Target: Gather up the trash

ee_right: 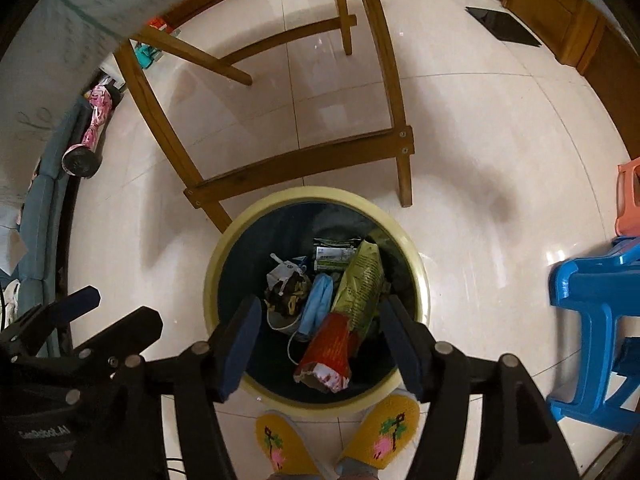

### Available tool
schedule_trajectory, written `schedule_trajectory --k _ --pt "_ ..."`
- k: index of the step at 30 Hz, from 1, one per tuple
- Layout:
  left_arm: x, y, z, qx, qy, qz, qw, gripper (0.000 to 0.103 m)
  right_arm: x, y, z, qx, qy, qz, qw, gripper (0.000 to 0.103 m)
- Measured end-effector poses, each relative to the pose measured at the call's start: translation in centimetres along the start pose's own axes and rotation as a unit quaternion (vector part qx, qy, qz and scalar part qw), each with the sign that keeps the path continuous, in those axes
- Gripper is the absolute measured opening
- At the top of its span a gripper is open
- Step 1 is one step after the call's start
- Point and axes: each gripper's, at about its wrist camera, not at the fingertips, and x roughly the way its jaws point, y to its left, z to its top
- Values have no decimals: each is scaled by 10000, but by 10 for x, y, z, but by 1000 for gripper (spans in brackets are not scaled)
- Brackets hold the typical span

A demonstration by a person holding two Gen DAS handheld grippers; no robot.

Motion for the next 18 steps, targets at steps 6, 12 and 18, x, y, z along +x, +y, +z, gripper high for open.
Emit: schedule_trajectory --k 6,12,18 --pt "-45 1 1 -112 -122 -5 9999 102 -40 13 2 -59 -92 -81 9999 66" --pt "-97 5 6 -178 -230 21 9996 102 -86 23 6 -75 -151 -143 9998 69" --pt "-147 6 11 -75 -287 121 9995 102 -128 32 11 -163 -162 -262 9994 70"
